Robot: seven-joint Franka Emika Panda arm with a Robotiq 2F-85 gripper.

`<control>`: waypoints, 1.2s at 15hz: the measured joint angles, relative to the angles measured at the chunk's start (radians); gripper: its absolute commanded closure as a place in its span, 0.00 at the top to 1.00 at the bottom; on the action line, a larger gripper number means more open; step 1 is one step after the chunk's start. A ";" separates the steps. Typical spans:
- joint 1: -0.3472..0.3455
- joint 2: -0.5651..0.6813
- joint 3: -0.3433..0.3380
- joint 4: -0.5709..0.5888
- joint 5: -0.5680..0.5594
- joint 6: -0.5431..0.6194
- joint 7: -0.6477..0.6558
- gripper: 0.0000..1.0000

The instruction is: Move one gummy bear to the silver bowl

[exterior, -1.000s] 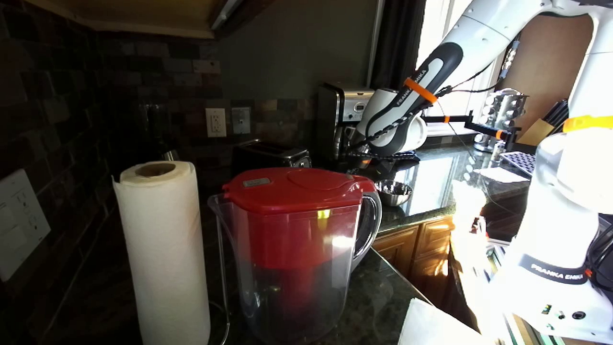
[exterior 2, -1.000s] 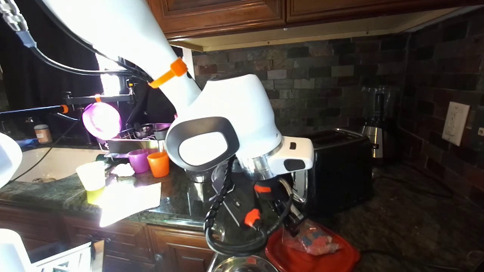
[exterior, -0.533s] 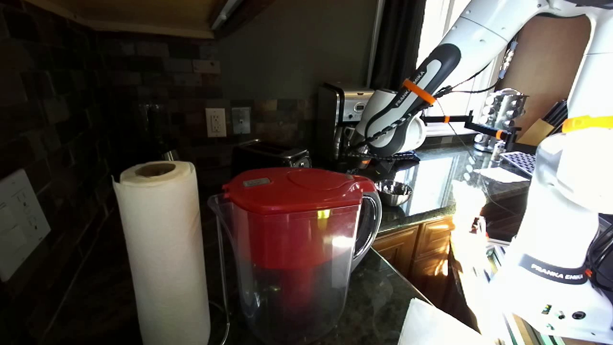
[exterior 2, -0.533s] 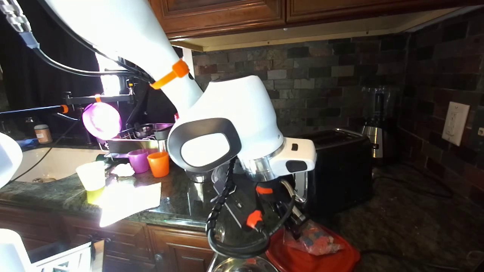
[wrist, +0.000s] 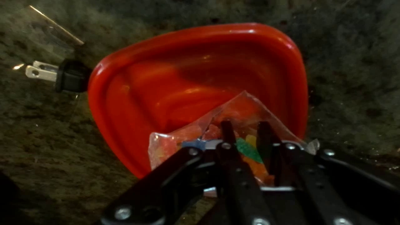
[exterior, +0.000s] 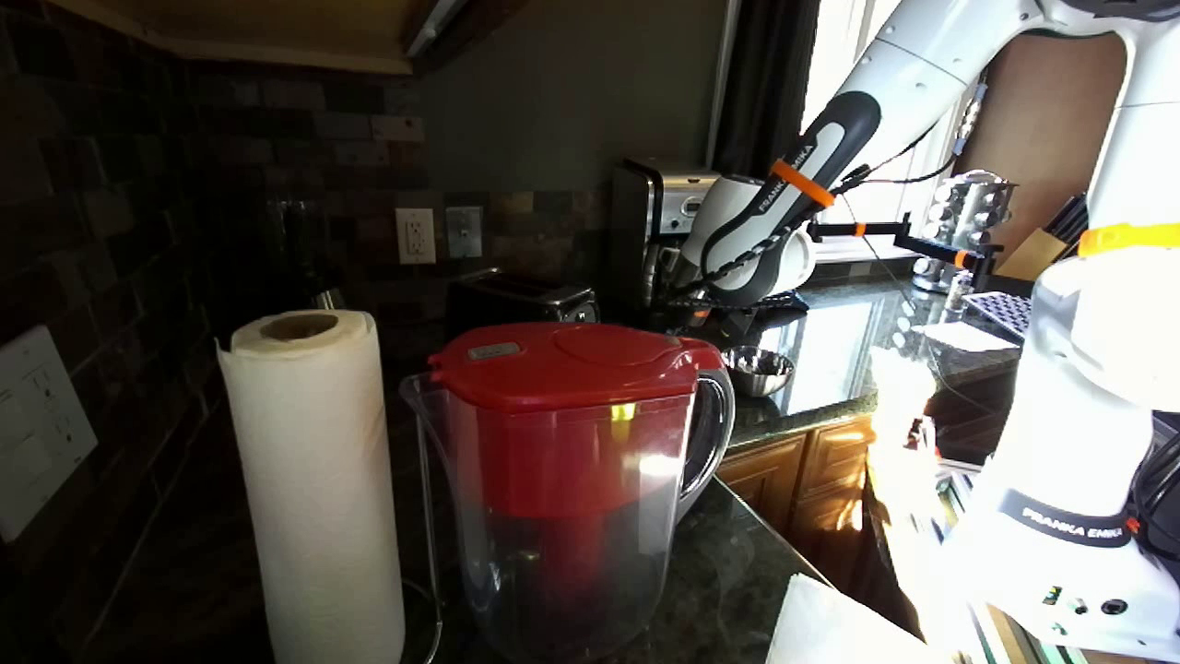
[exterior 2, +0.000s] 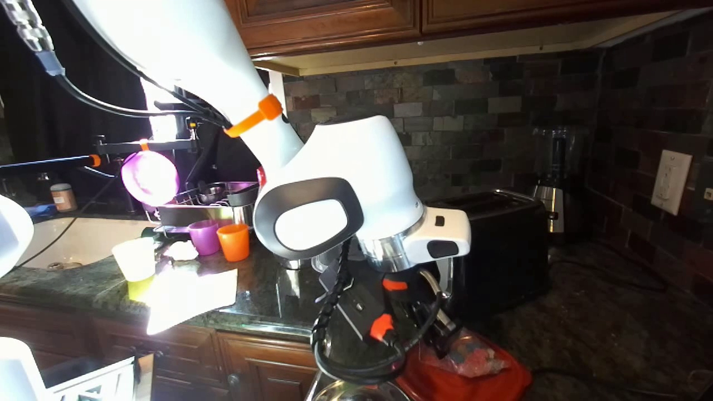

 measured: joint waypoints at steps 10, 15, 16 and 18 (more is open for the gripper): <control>0.000 0.010 -0.006 0.014 -0.049 0.002 0.025 0.27; -0.005 0.023 -0.010 0.028 -0.122 0.002 0.079 0.14; -0.006 0.025 -0.011 0.030 -0.138 0.002 0.091 0.02; -0.006 0.029 -0.012 0.035 -0.165 0.002 0.115 0.01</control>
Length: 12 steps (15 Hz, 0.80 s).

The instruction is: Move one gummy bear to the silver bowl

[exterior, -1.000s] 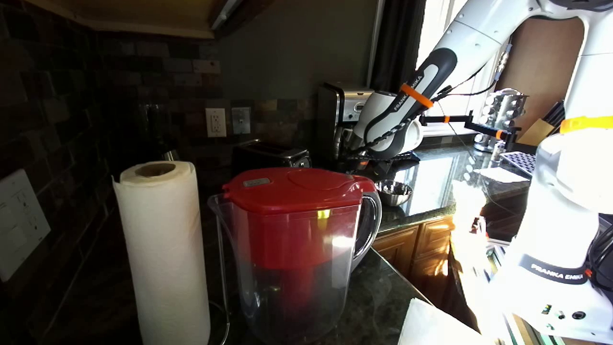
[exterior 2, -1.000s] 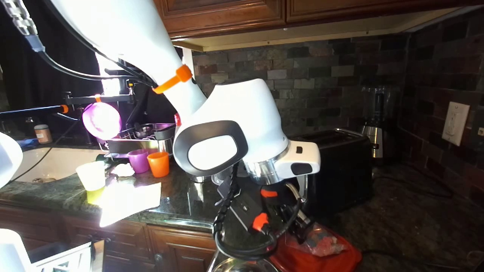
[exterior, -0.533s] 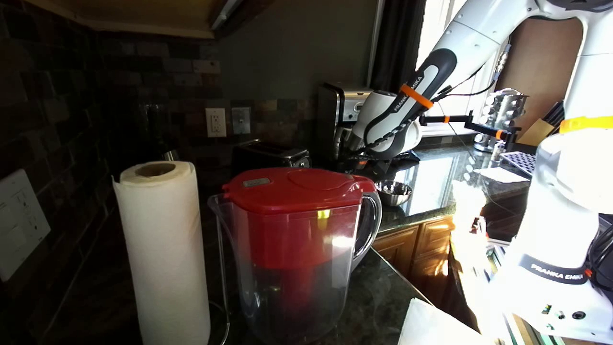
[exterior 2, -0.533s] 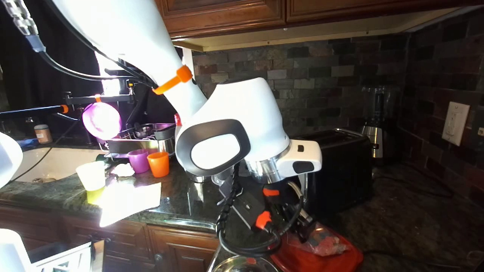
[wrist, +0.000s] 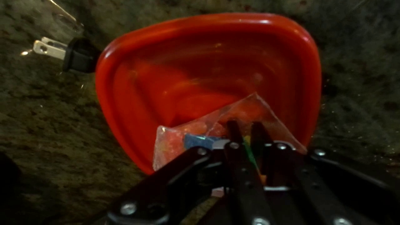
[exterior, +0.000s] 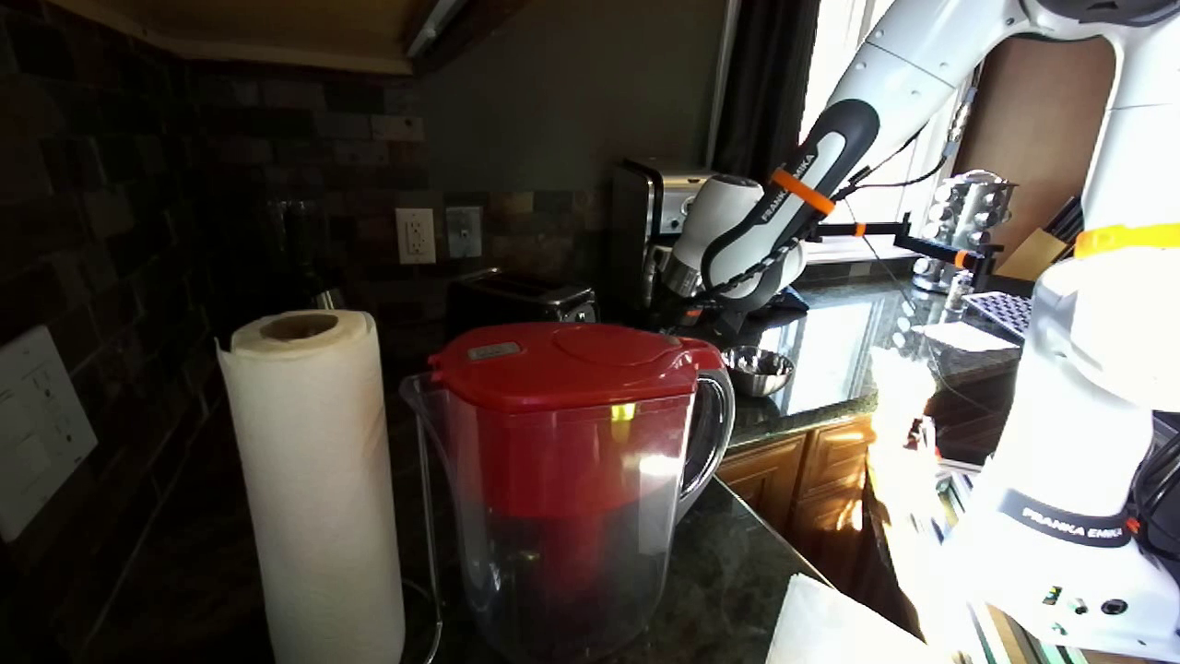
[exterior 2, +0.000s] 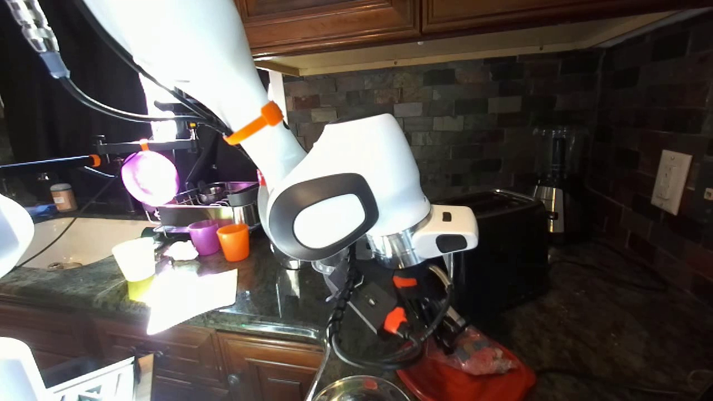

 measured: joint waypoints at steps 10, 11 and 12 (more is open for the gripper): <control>0.000 0.010 -0.009 0.017 -0.081 0.000 0.051 0.31; 0.001 0.010 -0.015 0.018 -0.098 0.003 0.062 0.38; 0.001 0.010 -0.022 0.018 -0.120 0.010 0.077 0.45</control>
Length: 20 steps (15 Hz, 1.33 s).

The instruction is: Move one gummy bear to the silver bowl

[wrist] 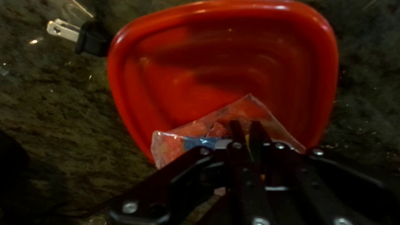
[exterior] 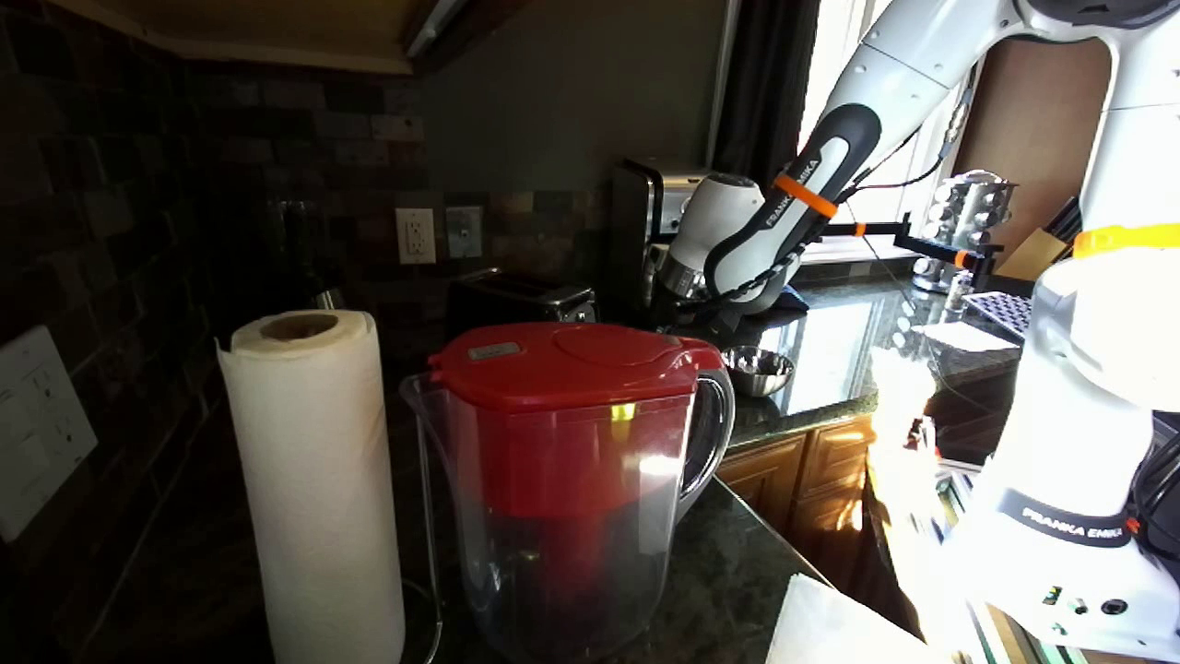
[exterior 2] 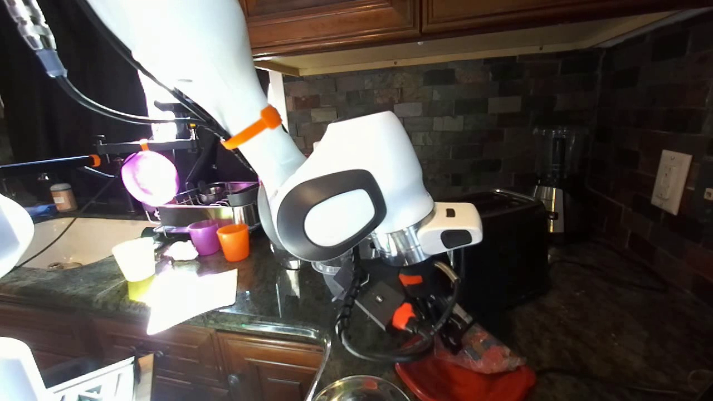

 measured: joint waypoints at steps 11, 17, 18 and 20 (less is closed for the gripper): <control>0.002 0.007 -0.038 0.001 -0.158 0.028 0.107 0.67; 0.005 0.012 -0.039 0.003 -0.194 0.028 0.138 0.48; 0.006 0.013 -0.040 0.003 -0.199 0.028 0.141 0.50; 0.006 0.015 -0.041 0.006 -0.208 0.028 0.149 0.51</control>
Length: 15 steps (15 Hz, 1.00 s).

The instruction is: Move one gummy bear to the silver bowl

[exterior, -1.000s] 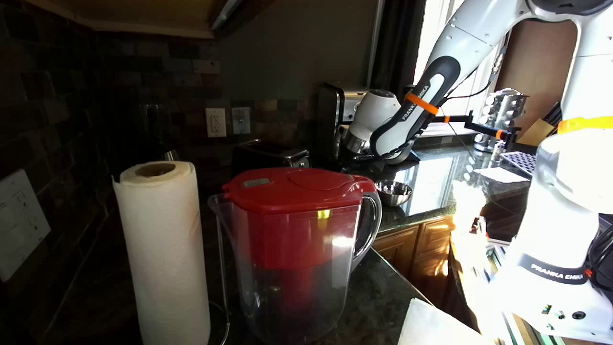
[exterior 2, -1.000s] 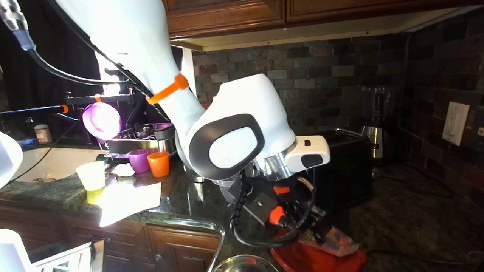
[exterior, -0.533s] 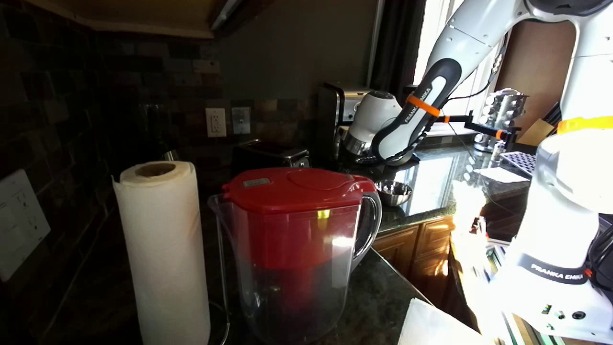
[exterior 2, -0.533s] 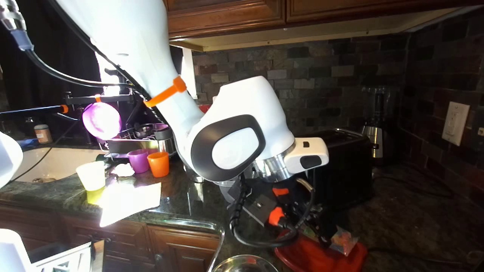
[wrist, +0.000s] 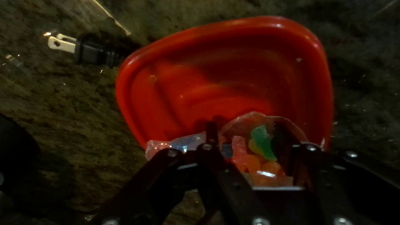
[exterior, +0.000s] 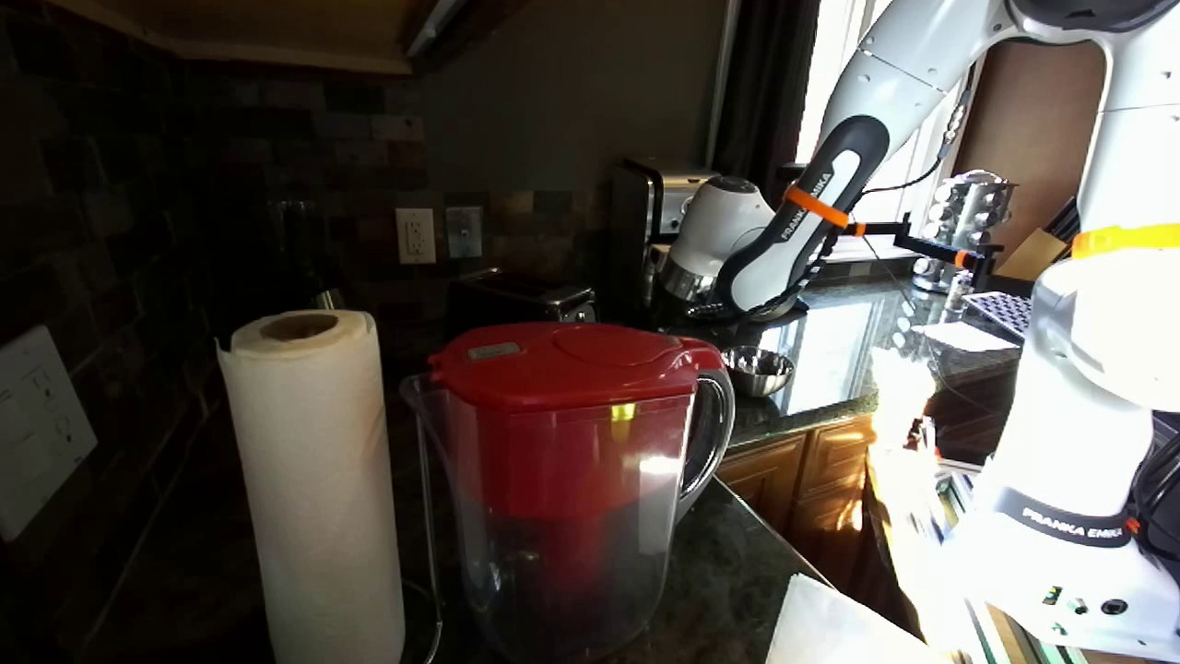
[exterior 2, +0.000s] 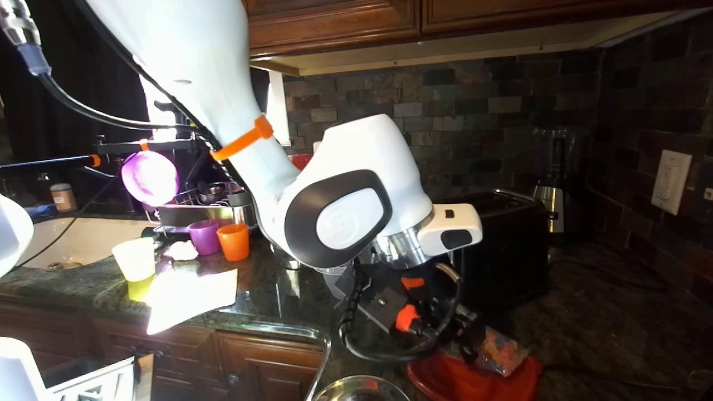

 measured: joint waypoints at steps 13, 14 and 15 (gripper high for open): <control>0.003 0.019 -0.006 0.023 -0.042 0.000 0.035 0.04; 0.003 0.020 -0.007 0.023 -0.045 0.000 0.037 0.00; 0.003 0.021 -0.007 0.023 -0.047 0.000 0.039 0.00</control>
